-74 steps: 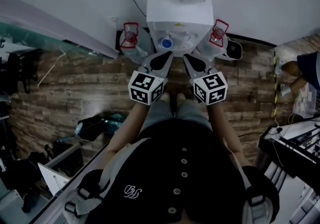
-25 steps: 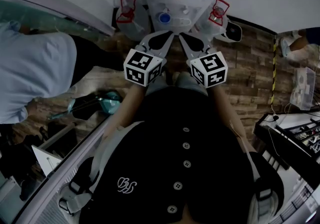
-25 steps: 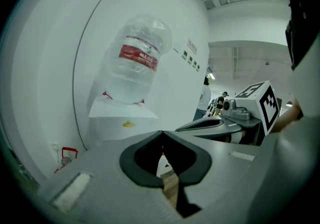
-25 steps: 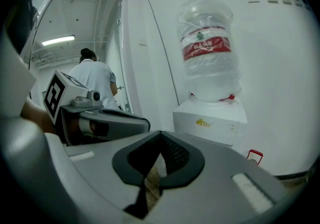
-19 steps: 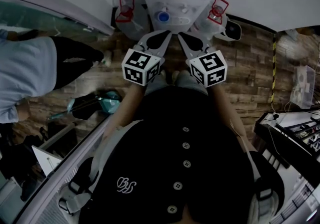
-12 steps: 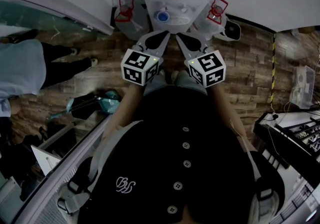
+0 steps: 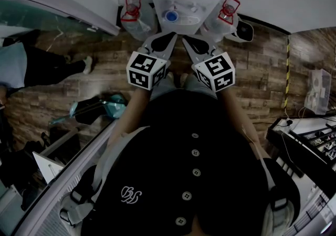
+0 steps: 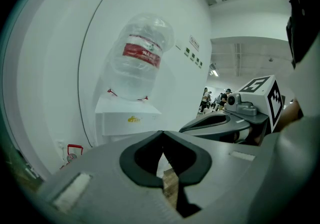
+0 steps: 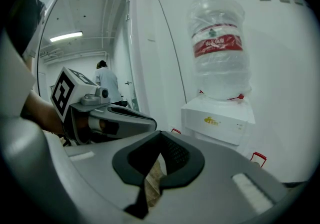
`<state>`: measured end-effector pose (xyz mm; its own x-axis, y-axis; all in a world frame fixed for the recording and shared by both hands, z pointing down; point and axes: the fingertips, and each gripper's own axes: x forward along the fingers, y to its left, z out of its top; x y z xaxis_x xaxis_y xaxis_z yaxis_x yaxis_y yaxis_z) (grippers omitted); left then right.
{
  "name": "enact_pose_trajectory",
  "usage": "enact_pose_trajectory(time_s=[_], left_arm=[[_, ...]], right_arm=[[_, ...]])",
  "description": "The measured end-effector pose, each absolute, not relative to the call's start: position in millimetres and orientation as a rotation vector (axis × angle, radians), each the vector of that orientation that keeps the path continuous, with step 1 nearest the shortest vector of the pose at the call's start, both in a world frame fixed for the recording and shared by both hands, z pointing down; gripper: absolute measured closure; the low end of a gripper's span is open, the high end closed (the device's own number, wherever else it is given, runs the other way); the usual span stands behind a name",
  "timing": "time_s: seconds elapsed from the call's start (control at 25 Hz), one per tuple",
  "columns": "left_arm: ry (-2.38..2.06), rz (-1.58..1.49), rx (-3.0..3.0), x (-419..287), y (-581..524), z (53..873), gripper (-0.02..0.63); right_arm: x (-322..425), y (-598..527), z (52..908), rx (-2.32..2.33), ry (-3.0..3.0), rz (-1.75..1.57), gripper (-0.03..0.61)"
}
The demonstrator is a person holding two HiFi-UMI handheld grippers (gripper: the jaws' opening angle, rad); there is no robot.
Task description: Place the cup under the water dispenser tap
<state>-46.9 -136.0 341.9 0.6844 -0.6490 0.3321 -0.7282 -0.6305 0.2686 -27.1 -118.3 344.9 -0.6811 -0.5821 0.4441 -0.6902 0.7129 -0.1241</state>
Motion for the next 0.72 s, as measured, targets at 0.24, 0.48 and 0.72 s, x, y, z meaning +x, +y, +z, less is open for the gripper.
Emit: enact_pose_trajectory(time_s=[0.24,0.48,0.72], left_arm=[[-1.066,0.289,2.522,-44.3,-133.1,342.1,0.609],[-1.055,0.306,2.549,-37.5,-130.9,341.9,0.609],[-1.053,0.321,2.554,-36.4,-129.7,342.7,0.609]], right_arm=[[-23.7,-116.8,346.8,0.997,-2.531,0.404,0.578],[-17.4,-119.1,348.2,1.017,-2.517,0.422,0.578],[-17.6,-119.9,348.4,1.020,-2.521,0.430,0.578]])
